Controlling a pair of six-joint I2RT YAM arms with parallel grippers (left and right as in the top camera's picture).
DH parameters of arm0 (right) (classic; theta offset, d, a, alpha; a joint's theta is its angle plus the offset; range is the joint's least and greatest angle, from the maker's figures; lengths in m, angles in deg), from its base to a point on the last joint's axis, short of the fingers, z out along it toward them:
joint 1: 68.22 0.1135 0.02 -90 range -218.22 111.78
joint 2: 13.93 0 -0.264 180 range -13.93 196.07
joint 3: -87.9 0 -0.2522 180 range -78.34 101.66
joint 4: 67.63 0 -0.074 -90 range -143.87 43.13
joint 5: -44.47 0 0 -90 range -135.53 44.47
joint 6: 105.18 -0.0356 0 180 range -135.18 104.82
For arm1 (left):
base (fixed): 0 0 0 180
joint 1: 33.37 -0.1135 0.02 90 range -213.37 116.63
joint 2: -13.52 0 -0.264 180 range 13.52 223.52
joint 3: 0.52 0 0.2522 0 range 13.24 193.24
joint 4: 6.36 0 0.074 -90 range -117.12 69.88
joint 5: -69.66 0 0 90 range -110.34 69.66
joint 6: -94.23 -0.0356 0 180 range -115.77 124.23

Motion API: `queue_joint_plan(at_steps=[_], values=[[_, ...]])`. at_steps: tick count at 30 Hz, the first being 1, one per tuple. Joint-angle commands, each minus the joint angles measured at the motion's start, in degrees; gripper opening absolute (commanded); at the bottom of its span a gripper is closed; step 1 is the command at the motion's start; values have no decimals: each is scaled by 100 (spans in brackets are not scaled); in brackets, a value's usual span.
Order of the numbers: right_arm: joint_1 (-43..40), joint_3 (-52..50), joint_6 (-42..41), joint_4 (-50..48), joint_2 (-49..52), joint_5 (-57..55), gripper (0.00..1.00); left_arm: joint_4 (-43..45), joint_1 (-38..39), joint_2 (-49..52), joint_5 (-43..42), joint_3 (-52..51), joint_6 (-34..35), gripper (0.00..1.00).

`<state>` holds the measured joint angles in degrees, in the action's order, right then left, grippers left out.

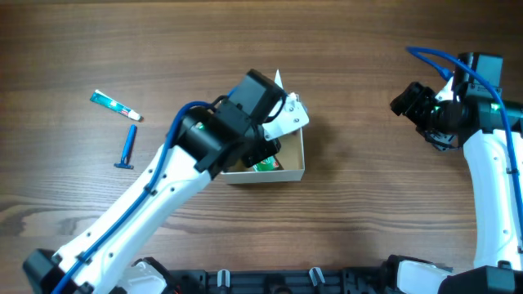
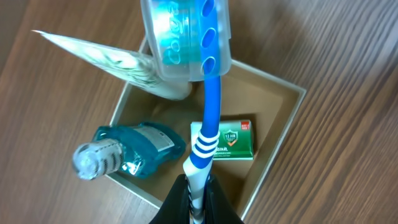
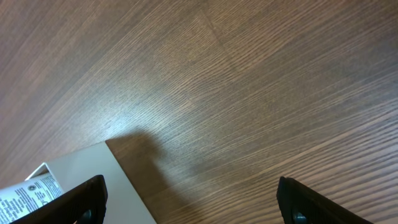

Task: Pack container
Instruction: 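Carry the toothbrush into the box and release it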

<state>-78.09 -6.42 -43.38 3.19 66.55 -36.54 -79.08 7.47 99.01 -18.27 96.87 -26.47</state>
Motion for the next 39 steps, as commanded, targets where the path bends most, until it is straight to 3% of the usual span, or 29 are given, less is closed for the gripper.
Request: queue_joint_plan(at_steps=[1,17,18,19,22,24,27,35,37,39], values=[[-17,-37,120,13,-68,94,88,-24,20,361,-94,-22,-358,4],[-17,-37,127,2,-66,94,88,-254,-133,1751,59,-42,-315,4],[-17,-37,127,2,-66,94,88,-232,-133,1753,59,-42,-315,8],[-17,-37,127,2,-66,94,88,-212,-131,1755,57,-42,-315,22],[-17,-37,125,2,-66,94,88,-219,-131,1751,63,-42,-315,53],[-17,-37,138,4,-66,92,88,-223,-127,1740,63,-42,-315,61],[-17,-37,219,4,-66,68,88,-214,-63,1547,120,-37,-278,63],[-17,-37,240,-9,-66,-44,88,-216,-35,28,1054,-20,994,71],[-17,-37,267,-7,-66,-61,88,-286,-271,-380,1145,-22,1478,78],[-17,-37,273,-4,-66,-61,88,-404,-702,-719,1161,-22,2039,96]])
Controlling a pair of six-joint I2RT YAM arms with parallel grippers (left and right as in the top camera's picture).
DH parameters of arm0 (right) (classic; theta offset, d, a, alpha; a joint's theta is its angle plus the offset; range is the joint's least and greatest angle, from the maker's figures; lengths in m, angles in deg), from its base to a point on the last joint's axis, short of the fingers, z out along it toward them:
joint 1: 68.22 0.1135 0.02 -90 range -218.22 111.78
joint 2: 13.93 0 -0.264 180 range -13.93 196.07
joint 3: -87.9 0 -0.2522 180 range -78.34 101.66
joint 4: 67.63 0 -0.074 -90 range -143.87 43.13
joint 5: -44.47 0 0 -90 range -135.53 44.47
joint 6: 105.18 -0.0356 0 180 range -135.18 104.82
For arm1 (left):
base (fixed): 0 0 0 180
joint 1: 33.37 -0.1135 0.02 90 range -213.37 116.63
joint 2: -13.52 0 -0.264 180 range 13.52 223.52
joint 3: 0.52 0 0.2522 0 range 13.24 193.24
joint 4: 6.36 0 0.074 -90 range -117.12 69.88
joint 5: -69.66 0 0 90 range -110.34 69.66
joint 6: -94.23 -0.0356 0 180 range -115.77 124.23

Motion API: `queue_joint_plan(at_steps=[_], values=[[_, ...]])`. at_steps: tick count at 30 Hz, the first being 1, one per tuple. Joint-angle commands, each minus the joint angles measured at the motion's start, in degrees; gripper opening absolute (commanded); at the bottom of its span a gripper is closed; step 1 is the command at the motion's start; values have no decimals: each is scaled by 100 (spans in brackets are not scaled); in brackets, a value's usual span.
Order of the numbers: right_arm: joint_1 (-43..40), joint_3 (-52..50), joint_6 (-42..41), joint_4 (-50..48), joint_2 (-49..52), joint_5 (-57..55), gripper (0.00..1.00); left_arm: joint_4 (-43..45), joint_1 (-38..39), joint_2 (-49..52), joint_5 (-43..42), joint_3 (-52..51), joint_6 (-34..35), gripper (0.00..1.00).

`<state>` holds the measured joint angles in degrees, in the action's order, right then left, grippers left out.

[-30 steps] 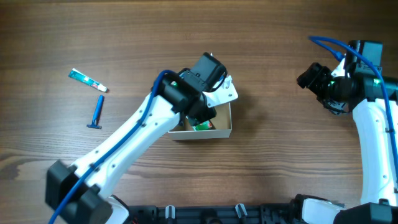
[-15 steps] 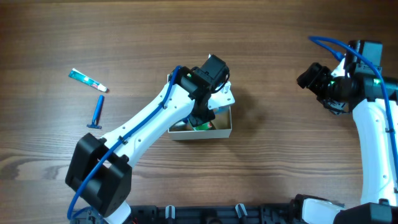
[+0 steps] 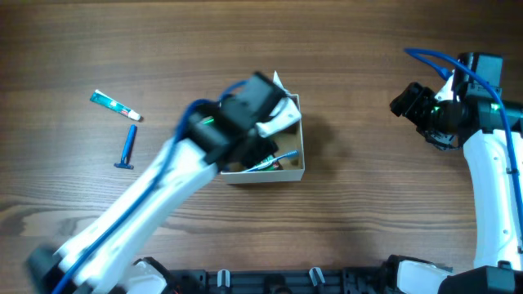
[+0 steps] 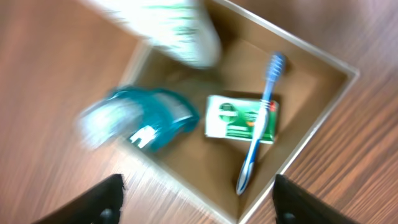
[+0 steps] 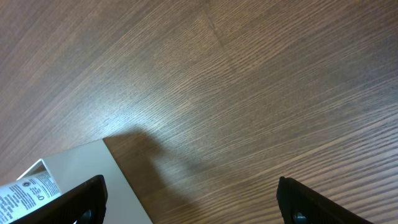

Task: Pack container
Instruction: 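Carry the toothbrush into the box and release it, then move the left gripper to the blue razor and grasp it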

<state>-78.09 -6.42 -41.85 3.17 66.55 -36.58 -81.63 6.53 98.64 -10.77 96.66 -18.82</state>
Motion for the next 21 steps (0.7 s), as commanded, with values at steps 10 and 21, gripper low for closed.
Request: queue_joint_plan(at_steps=[10,21], values=[[-17,-37,122,2,-66,-52,88,-341,-4207,-675,-260,-260,2675,100],[-17,-37,120,22,-66,-52,88,369,-5484,1576,-890,-627,2199,100]])
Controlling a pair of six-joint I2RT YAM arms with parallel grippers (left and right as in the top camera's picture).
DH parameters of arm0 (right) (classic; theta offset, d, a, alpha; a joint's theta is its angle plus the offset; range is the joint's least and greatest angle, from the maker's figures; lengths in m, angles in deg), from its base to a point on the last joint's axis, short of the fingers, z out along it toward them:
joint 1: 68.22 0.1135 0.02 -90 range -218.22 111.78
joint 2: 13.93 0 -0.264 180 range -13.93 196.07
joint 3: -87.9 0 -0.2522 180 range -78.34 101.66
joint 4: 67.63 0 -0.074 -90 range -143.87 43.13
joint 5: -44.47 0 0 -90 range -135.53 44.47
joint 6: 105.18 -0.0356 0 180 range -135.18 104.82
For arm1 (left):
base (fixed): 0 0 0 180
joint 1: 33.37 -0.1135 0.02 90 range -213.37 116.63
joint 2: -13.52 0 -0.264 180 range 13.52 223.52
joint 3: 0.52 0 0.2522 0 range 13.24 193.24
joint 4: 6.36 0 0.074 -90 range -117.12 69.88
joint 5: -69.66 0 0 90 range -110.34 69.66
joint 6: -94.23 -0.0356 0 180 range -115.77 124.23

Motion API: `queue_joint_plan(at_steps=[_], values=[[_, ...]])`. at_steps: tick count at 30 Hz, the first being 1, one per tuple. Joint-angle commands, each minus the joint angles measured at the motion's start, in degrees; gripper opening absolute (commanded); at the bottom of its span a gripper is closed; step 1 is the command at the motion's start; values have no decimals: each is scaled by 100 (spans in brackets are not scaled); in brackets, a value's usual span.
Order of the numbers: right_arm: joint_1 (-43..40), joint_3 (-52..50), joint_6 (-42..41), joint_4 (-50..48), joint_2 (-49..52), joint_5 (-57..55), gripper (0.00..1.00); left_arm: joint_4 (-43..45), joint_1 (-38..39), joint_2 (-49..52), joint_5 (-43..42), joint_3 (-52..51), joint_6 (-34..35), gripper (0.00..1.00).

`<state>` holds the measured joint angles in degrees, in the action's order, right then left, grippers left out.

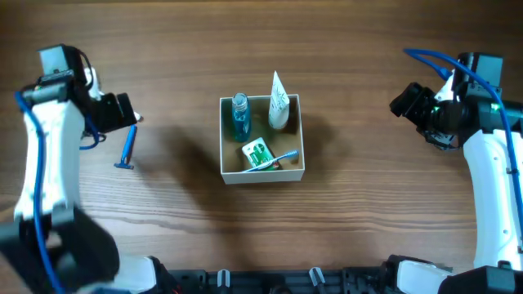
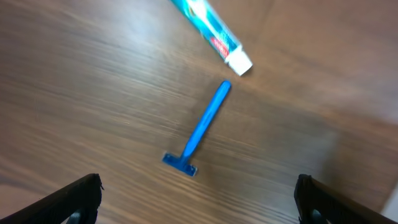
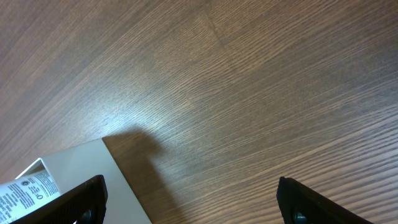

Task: Pack container
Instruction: 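Move the left gripper to the blue razor and grasp it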

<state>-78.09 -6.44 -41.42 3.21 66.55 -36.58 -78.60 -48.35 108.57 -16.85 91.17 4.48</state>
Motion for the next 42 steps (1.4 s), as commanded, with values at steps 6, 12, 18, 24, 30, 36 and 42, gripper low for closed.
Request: queue_joint_plan(at_steps=[6,12,18,24,30,36,42], values=[[-17,-35,76,17,-66,-55,88,236,13,1510,-219,-90,-133,100],[-17,-35,76,17,-66,-55,88,498,13,1829,-20,-101,-155,99],[-17,-35,76,17,-66,-55,88,1069,13,1838,-111,-601,-323,99],[-17,-35,76,15,-66,-52,88,1156,13,1838,-109,-774,-319,96],[-17,-35,79,15,-66,-55,88,1121,13,1838,-240,-776,-297,60],[-17,-35,76,15,-66,-55,89,1067,13,1838,-262,-776,-280,38],[-17,-35,76,15,-68,-55,89,1029,13,1836,-264,-776,-280,17]])
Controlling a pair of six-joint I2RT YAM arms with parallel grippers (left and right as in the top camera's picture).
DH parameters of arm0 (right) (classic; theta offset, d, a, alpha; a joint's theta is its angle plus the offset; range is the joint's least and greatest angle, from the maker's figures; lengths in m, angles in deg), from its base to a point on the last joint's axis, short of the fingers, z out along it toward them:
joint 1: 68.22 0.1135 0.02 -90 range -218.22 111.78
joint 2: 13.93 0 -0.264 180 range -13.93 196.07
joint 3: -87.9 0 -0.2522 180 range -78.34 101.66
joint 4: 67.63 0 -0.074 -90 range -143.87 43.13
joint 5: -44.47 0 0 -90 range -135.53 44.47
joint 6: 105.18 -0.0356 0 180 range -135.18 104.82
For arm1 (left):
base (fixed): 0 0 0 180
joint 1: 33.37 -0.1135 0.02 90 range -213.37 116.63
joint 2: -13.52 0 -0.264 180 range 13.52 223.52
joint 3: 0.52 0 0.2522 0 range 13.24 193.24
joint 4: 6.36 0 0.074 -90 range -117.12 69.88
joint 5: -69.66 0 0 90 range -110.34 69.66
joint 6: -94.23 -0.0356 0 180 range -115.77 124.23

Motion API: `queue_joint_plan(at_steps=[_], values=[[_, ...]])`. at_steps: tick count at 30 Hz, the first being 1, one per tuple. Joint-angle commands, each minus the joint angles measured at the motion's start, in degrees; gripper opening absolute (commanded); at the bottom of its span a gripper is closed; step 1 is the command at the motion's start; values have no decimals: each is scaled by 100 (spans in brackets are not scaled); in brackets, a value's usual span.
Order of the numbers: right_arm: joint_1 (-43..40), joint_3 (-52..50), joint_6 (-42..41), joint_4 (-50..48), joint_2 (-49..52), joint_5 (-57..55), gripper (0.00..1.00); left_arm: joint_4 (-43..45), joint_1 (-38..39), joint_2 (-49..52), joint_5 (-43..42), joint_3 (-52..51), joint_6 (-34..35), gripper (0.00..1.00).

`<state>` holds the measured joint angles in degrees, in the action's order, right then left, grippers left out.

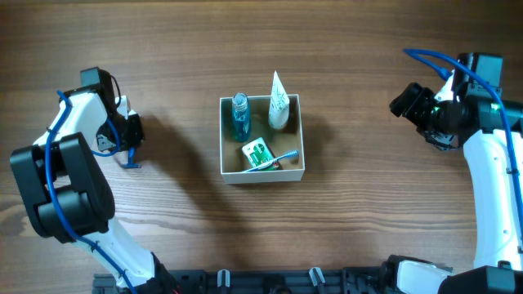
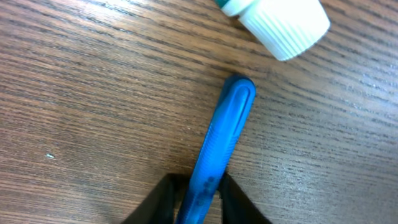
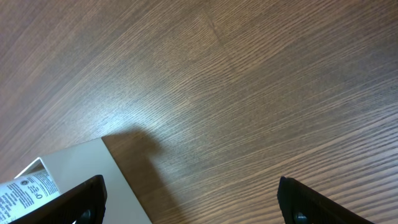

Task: Pack container
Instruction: 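Move the left gripper to the blue razor and grasp it, then lift the razor and carry it toward the box, then lower the razor into the box and open the left gripper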

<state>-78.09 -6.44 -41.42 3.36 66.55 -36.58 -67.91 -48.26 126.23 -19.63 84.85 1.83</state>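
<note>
The open cardboard box (image 1: 294,171) stands mid-table and holds a blue mouthwash bottle (image 1: 239,117), an upright white tube (image 1: 279,102), a green packet (image 1: 258,153) and a blue toothbrush (image 1: 282,155). At the far left a blue razor (image 2: 227,130) lies on the wood, and my left gripper (image 2: 202,200) is down on it, its fingers pressed against both sides of the handle. Just beyond the handle's tip lies the toothpaste tube's white cap (image 2: 284,22). My right gripper (image 3: 189,205) hangs open and empty at the far right.
A corner of the box (image 3: 74,180) shows in the right wrist view, with the white tube's label beside it. The left arm (image 1: 78,122) bends over the table's left side, covering most of the razor and the toothpaste from overhead.
My left gripper was open and higher up over the razor and toothpaste. Now it is low at the table and shut on the razor's handle. The right arm has not moved.
My left gripper held the blue toothbrush over the box. Then the toothbrush lay in the box and the gripper was open. Then the arm was at the table's left, open above the razor. Now it is shut on the razor's handle.
</note>
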Motion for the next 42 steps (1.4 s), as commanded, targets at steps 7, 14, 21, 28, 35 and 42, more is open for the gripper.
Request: queue_joint_plan(at_steps=[7,14,21,28,35,42], values=[[-17,-35,76,-2,-66,-55,89,-46,4,66,13,-142,-9,4],[-17,-35,76,0,-66,-55,89,-339,203,-380,-264,83,284,4],[-17,-35,76,-22,-66,-55,89,-413,1158,-2297,-1034,133,-212,4],[-17,-35,76,-22,-66,-55,89,-319,3051,-4096,-791,131,-1947,4],[-17,-35,76,-15,-66,-55,89,-570,4513,-4227,-728,129,-3390,4],[-17,-35,76,-9,-66,-52,89,-579,4780,-3220,-730,125,-3794,4]])
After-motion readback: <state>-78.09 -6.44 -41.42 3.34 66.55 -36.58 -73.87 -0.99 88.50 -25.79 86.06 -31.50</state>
